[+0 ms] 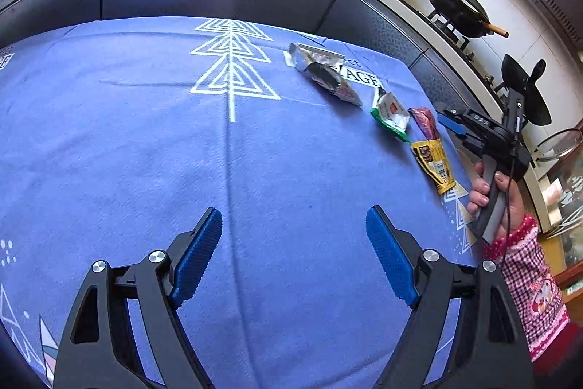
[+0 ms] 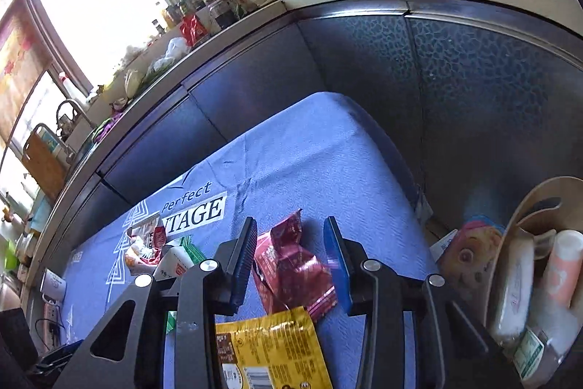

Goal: Collect trash
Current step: 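Move both grippers back over the table toward the red and yellow wrappers, then grasp the red wrapper with the left gripper while the right gripper grasps the yellow packet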

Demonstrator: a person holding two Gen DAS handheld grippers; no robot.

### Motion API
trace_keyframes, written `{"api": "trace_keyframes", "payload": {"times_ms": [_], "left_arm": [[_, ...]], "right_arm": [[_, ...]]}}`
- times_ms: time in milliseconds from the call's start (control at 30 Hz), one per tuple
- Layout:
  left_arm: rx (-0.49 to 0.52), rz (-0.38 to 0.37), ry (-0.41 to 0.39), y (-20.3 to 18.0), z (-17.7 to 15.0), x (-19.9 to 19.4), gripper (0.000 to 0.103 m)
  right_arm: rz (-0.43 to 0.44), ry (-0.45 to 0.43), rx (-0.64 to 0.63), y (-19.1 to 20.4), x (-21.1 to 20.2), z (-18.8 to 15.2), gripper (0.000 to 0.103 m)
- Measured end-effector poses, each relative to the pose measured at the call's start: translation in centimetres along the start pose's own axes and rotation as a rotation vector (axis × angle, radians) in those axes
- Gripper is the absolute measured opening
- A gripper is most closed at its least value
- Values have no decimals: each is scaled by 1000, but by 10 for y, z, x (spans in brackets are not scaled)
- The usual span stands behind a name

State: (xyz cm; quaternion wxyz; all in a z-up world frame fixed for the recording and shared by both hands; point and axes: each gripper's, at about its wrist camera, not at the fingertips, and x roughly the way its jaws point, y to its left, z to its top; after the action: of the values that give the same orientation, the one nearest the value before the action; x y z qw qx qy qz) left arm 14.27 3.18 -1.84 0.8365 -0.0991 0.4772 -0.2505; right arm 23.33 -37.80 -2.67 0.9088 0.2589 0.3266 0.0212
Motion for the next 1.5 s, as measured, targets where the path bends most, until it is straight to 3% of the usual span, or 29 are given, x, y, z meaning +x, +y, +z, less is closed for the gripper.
{"api": "trace_keyframes", "payload": {"times_ms": [133,267,433,533,700,833,933,1000,1133,1200,1233,1367,1433,1500], "left_arm": [[64,-81,28,-37,8,18,80],[112,-127,57,-64,5,30,80],[129,-131,89,-73,-15,31,80],[115,-118,103,-68,-24,27,80],[128,-74,76,-68,-20,17,80],[299,-26,60,-102,-6,35,80],[420,-29,95,-129,1,61,81],[472,-40,113,-143,6,77,89],[506,-26,148,-156,11,102,88],[505,-17,165,-158,11,111,82],[504,-16,175,-158,10,114,71],[556,36,145,-164,3,116,46],[564,38,150,-166,1,115,14],[533,-16,187,-164,-1,113,6]], "right_arm": [[120,133,-1,3,14,-19,37],[238,204,-34,23,-7,-61,36],[400,335,-135,82,-33,-141,37],[462,333,-197,110,-55,-173,37],[376,143,-180,101,-104,-174,37],[237,21,-88,60,-133,-162,37],[167,0,-15,32,-142,-158,40],[146,9,40,13,-143,-161,43],[168,30,148,-20,-139,-168,43],[191,49,190,-26,-130,-172,43],[197,63,207,-28,-125,-173,43],[198,59,205,-21,-119,-171,41],[179,62,198,-17,-114,-166,38],[163,68,195,-13,-107,-160,38]]}}
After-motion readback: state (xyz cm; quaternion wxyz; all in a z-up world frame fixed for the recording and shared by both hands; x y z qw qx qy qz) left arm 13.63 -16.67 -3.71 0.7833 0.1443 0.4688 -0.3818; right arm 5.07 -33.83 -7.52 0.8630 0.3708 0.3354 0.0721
